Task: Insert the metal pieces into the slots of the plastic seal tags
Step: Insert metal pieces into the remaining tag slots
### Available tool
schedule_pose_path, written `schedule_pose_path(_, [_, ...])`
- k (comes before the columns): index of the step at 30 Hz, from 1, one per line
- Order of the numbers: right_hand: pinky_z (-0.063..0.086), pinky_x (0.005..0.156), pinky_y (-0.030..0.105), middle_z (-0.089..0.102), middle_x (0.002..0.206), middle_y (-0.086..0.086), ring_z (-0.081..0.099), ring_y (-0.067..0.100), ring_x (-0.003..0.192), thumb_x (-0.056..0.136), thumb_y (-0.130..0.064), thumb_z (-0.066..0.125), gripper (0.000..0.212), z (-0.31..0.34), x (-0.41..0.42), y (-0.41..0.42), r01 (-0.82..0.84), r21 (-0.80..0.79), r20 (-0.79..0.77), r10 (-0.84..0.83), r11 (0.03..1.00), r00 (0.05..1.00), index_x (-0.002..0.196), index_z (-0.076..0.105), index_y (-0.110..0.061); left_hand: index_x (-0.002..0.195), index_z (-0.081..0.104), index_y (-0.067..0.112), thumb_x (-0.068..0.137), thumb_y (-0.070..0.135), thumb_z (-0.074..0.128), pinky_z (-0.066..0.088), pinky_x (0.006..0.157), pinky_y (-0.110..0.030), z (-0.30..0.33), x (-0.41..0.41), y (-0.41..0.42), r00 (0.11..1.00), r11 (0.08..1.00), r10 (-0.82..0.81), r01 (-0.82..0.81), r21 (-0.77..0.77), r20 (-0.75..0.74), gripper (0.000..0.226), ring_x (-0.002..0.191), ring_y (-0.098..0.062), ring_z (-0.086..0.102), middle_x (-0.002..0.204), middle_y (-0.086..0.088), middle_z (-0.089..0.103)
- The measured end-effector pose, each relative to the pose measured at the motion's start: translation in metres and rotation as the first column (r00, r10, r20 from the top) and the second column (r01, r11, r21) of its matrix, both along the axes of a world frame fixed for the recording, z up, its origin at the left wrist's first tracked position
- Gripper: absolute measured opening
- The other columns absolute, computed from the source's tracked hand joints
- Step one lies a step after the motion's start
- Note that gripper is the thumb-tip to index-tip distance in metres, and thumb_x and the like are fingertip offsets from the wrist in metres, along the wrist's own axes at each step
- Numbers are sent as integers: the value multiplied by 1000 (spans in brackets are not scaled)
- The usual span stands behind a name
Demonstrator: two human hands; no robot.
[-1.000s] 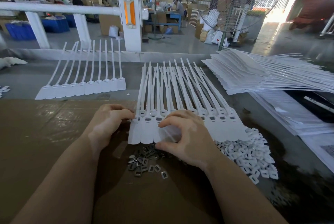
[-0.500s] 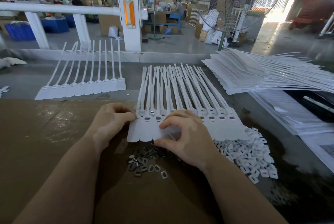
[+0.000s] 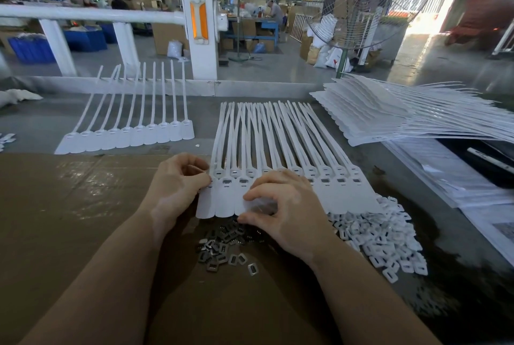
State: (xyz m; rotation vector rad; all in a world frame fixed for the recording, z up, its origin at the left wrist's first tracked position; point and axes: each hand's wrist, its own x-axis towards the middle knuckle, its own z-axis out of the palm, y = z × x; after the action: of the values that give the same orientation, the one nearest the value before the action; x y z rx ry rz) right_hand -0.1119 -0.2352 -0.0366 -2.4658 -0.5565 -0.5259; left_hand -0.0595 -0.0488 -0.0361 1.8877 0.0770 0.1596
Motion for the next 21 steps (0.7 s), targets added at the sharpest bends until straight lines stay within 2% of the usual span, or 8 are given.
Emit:
schedule_pose_path(5, [38, 91, 36, 63, 97, -10, 51, 12, 100, 71, -44, 74, 32, 0, 0, 2, 7, -7, 13, -7, 1000, 1000, 93, 72, -22, 80, 63, 15, 77, -2, 67, 40, 61, -23, -1, -1, 0, 1000, 998, 15, -14, -59, 6, 17, 69, -14, 55, 74, -5, 61])
schedule_pose_path(10, [41, 88, 35, 64, 93, -8, 53, 13, 95, 71, -40, 75, 28, 0, -1, 2, 9, 40, 43, -11, 999, 999, 90, 73, -20, 77, 66, 17, 79, 0, 65, 48, 70, -35, -2, 1, 3, 999, 985, 26, -29, -170, -21, 17, 71, -20, 59, 74, -4, 66])
schedule_pose_path(18, [40, 91, 35, 63, 94, -8, 52, 13, 97, 72, -40, 75, 29, 0, 0, 2, 2, 34, 20, -3, 999, 1000, 92, 72, -19, 78, 65, 16, 77, -1, 66, 46, 69, -31, -2, 1, -1, 999, 990, 32, -32, -134, -3, 17, 74, -20, 59, 77, -8, 66])
schedule_pose_path(21, [39, 91, 32, 63, 94, -8, 51, 12, 96, 72, -40, 75, 29, -1, 0, 2, 2, 27, 25, -2, 1000, 1000, 92, 72, -19, 76, 65, 16, 77, -3, 64, 44, 64, -29, -2, -1, -5, 998, 990, 56, -55, -131, 1, 19, 70, -19, 56, 74, -8, 63])
